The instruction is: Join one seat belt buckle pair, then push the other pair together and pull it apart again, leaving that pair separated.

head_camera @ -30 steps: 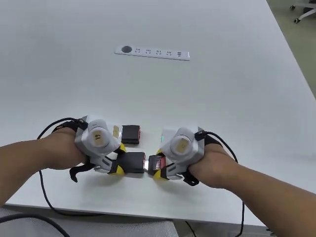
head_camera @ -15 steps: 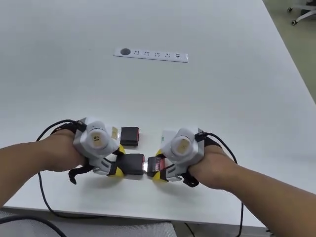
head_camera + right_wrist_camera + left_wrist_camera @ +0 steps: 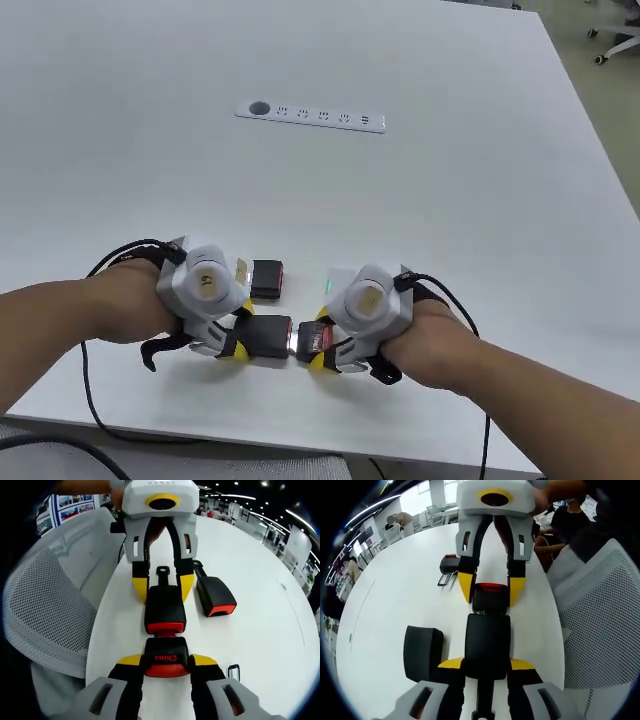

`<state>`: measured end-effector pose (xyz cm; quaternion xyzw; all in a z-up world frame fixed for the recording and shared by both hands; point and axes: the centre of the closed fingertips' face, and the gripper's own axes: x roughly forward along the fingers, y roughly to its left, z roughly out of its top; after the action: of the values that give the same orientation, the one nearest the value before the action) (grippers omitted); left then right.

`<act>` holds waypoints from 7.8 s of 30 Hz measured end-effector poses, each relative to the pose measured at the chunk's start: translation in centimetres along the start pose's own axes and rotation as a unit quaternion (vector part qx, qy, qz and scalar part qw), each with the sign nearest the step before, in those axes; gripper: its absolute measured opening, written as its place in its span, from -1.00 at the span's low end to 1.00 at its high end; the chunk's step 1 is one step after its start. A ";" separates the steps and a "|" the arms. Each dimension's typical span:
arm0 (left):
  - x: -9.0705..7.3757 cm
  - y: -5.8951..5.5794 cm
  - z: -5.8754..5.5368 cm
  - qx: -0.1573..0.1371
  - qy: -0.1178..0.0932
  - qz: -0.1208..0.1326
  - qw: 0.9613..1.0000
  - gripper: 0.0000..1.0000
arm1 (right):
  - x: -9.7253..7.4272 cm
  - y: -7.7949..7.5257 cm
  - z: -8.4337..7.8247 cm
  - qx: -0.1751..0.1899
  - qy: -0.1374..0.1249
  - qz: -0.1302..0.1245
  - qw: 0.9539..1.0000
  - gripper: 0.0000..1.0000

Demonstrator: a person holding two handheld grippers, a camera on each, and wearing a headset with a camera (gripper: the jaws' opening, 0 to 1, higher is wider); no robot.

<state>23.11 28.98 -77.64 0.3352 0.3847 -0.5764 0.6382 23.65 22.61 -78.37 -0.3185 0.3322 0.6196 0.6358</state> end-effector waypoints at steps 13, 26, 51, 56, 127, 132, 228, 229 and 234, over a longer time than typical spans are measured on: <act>-2.4 0.0 0.6 -0.003 -0.009 0.018 1.000 -0.17 | -1.2 0.5 1.0 0.001 -0.017 -0.002 1.000 -0.30; -4.2 3.4 2.7 -0.007 -0.036 0.051 0.998 -0.06 | -3.7 -2.1 2.5 0.002 -0.037 -0.024 0.999 -0.33; -1.9 8.8 -0.2 -0.023 -0.012 0.057 0.998 -0.08 | -6.0 -8.9 -5.9 0.023 0.018 -0.075 0.997 -0.36; -1.0 8.8 -0.8 -0.018 -0.005 0.044 0.999 -0.17 | -5.9 -8.7 -6.5 0.025 0.024 -0.066 0.997 -0.38; -0.2 8.9 -1.0 0.026 0.010 -0.002 1.000 -0.37 | -0.1 -8.0 0.5 0.033 -0.013 -0.016 0.999 -0.40; -0.2 8.9 -1.1 0.031 0.005 -0.004 1.000 -0.38 | 0.1 -7.9 0.8 0.032 -0.009 -0.013 0.999 -0.42; -5.9 6.9 -1.7 -0.031 -0.016 0.090 0.995 0.20 | -8.7 -6.1 -3.9 0.080 0.003 -0.128 0.989 0.35; -6.3 6.4 -1.8 -0.035 -0.020 0.094 0.995 0.24 | -8.9 -5.5 -3.8 0.088 -0.004 -0.128 0.988 0.37; -8.0 3.5 -2.4 -0.067 -0.042 0.117 0.990 0.38 | -9.5 -4.1 -3.0 0.108 -0.029 -0.145 0.983 0.54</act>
<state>26.03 35.25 -71.78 0.3098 0.3536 -0.4842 0.7379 27.51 14.55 -72.42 -0.2749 0.3290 0.4903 0.7588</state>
